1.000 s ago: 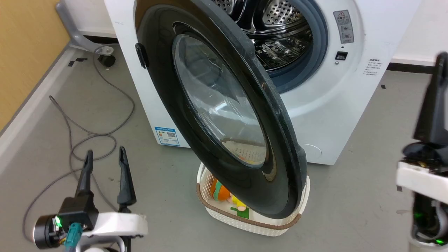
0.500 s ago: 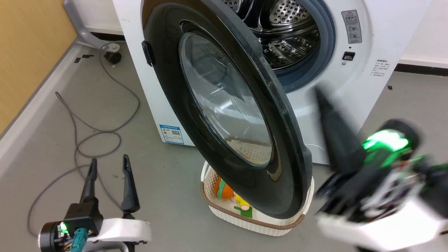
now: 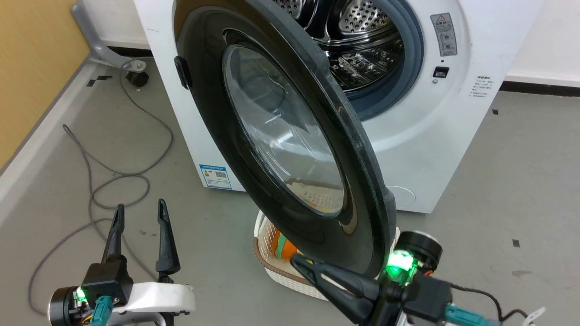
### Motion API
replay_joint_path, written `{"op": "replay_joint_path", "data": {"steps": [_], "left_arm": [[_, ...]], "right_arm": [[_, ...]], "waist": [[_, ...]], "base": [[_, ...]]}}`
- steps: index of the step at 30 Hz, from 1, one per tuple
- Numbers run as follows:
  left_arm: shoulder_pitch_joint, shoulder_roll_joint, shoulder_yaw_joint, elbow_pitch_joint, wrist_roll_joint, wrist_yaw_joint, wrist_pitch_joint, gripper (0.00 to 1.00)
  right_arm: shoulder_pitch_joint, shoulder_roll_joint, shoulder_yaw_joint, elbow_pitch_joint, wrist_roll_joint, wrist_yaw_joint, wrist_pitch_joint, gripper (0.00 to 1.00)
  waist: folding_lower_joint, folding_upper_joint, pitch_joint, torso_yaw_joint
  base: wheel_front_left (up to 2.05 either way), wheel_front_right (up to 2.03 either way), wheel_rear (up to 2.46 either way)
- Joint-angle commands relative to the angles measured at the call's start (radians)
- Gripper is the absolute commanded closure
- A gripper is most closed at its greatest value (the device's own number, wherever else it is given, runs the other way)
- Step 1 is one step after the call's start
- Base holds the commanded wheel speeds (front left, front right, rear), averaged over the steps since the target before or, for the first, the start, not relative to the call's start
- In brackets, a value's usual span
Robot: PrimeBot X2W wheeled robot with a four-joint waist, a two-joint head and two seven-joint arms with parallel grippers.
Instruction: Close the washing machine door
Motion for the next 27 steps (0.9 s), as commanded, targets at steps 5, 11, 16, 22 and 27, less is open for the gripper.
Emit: {"op": "replay_joint_path", "data": {"steps": [5,11,16,22,27], "left_arm": [[0.015,-0.008,0.009,-0.01,0.004,-0.008,-0.004,0.0],[0.011,-0.011,0.009,-0.013,0.013,-0.009,-0.004,0.0],[-0.005,-0.012,-0.001,-0.017,0.019,-0.008,-0.004,0.0],[-0.034,-0.013,-0.018,-0.023,0.018,-0.006,-0.004,0.0],[-0.073,-0.013,-0.046,-0.03,0.018,-0.005,-0.004,0.0]], "right_arm": [[0.023,-0.025,-0.014,0.113,-0.051,0.001,-0.004,1.0],[0.051,-0.025,-0.099,0.2,-0.063,0.001,-0.004,1.0],[0.055,0.005,-0.203,0.272,-0.041,0.001,-0.004,1.0],[0.016,0.025,-0.313,0.339,-0.027,0.001,-0.004,1.0],[-0.054,0.025,-0.401,0.409,-0.03,0.001,-0.004,1.0]], "waist": [[0.0,0.0,0.01,-0.009],[0.0,0.0,0.026,-0.023],[0.0,0.0,0.05,-0.034],[0.0,0.0,0.099,-0.039],[0.0,0.0,0.16,-0.031]], "base": [[0.0,0.0,0.0],[0.0,0.0,0.0],[0.0,0.0,0.0],[0.0,0.0,0.0],[0.0,0.0,0.0]]}}
